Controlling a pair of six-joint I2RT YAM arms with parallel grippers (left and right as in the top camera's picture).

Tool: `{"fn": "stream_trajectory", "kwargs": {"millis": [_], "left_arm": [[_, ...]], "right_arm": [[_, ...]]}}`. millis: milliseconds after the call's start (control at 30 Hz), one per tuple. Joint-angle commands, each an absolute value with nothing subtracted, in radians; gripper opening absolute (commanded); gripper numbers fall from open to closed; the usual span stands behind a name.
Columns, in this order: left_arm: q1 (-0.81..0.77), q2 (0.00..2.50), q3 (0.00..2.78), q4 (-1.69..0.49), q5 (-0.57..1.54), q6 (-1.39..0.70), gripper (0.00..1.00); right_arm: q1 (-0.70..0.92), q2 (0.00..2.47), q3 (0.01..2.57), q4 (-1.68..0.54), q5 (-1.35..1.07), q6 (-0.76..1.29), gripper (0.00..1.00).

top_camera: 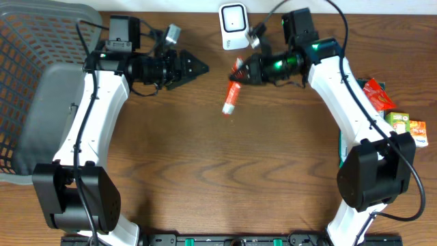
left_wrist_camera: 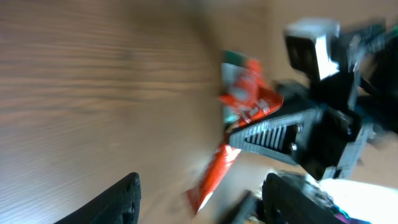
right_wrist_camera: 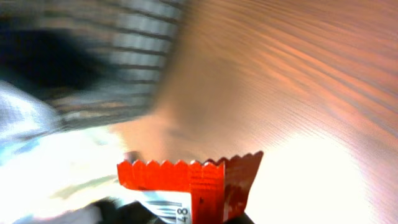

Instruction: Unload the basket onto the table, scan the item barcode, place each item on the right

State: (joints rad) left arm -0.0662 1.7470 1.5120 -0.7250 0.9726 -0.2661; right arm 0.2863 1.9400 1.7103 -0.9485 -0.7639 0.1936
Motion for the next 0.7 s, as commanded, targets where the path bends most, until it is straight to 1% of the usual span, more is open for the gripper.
{"fn": "stream_trajectory", "kwargs": {"millis": [0, 133, 333, 400, 433, 467, 500, 533, 567, 600, 633, 667], "left_arm": [[-0.068, 1.745, 1.509, -0.765, 0.728, -0.26, 0.63], [-0.07, 1.745, 1.509, -0.812, 0.633, -0.26, 0.64], [-0.07, 1.745, 1.509, -0.827, 0.634, -0.26, 0.63], [-0.07, 1.745, 1.509, -0.827, 0.626, -0.26, 0.64], [-0.07, 1.745, 1.509, -0.826, 0.614, -0.26, 0.63], [-0.07, 1.745, 1.509, -0.827, 0.597, -0.26, 0.63], [-0.07, 1.745, 1.509, -0.83, 0.586, -0.259, 0.64], [-0.07, 1.745, 1.509, -0.83, 0.578, -0.259, 0.63], [-0.07, 1.745, 1.509, -0.83, 0.574, -0.258, 0.64], [-0.07, 1.745, 1.509, -0.83, 0.574, -0.256, 0.64], [-0.07, 1.745, 1.509, -0.83, 0.575, -0.256, 0.63], [-0.07, 1.745, 1.509, -0.83, 0.574, -0.256, 0.64]], "right_arm": [[0.326, 1.935, 1.719, -1.062, -0.245, 0.179, 0.01], [0.373, 1.963, 1.715, -1.157, -0.124, 0.187, 0.01], [0.431, 2.024, 1.673, -1.163, -0.068, 0.273, 0.01], [0.441, 2.053, 1.671, -1.159, -0.068, 0.277, 0.03], [0.446, 2.067, 1.671, -1.156, -0.068, 0.277, 0.1], [0.448, 2.079, 1.671, -1.152, -0.069, 0.277, 0.43], [0.449, 2.085, 1.671, -1.151, -0.068, 0.276, 0.68], [0.449, 2.091, 1.671, -1.147, -0.068, 0.275, 0.82], [0.449, 2.093, 1.671, -1.142, -0.069, 0.267, 0.89], [0.446, 2.093, 1.671, -1.136, -0.068, 0.26, 0.93], [0.443, 2.093, 1.673, -1.128, -0.068, 0.247, 0.95], [0.438, 2.09, 1.678, -1.127, -0.068, 0.242, 0.96]]}}
